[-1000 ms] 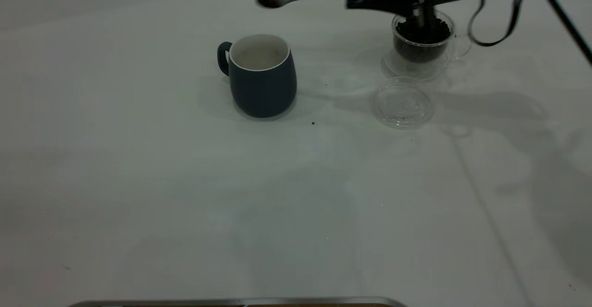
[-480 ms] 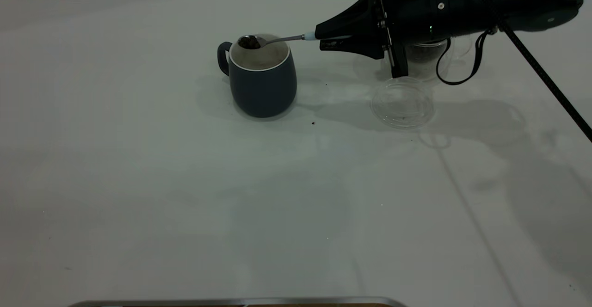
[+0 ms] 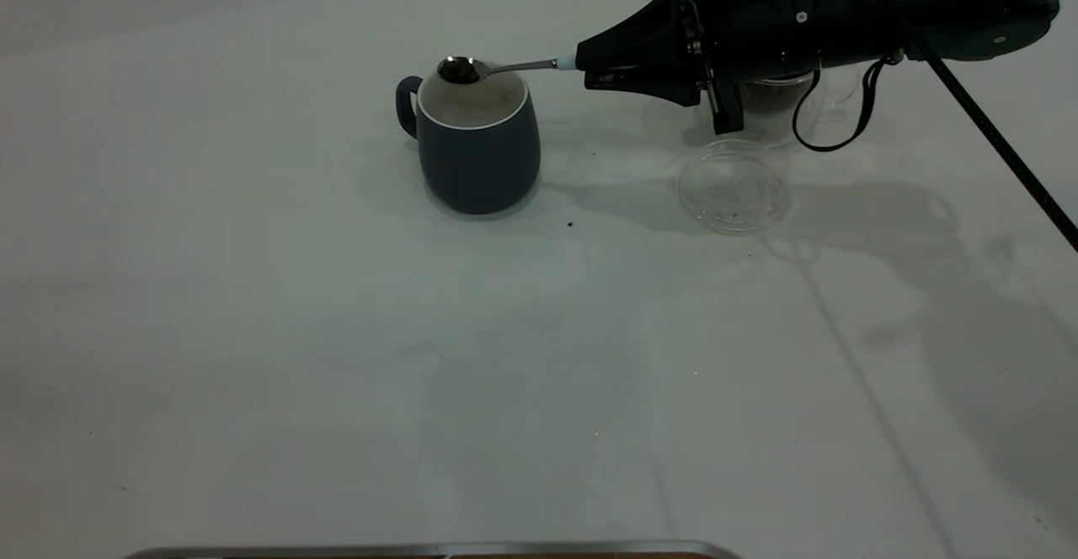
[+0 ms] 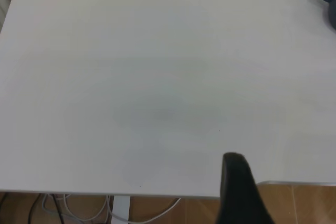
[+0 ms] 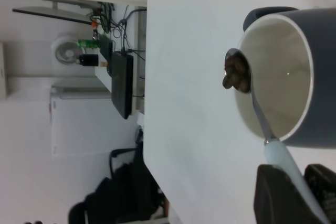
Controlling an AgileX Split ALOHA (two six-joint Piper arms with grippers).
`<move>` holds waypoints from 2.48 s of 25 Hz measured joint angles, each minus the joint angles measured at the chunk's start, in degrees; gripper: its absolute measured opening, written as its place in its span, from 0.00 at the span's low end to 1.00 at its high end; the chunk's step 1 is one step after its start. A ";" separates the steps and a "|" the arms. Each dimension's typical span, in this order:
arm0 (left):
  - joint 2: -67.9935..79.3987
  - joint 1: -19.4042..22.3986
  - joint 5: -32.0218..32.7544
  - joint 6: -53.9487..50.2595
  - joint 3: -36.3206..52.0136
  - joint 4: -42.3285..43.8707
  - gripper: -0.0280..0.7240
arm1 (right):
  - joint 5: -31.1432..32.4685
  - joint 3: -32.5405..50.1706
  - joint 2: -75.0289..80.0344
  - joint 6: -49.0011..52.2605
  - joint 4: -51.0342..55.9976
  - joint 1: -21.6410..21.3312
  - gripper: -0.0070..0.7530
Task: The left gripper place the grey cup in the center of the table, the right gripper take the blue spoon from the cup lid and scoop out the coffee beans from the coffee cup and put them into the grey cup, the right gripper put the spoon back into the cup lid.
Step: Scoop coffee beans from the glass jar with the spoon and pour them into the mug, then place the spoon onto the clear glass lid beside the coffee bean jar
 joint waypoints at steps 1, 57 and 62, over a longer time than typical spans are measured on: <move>0.00 0.00 0.00 0.00 0.00 0.00 0.71 | -0.16 0.00 0.00 -0.54 -0.33 0.00 0.14; 0.00 0.00 0.00 -0.04 0.00 0.00 0.71 | -5.59 13.73 -13.55 -8.55 -28.65 -21.24 0.15; 0.00 0.00 0.00 -0.04 0.00 0.00 0.71 | -9.18 13.73 -9.84 -8.42 -25.07 -21.24 0.15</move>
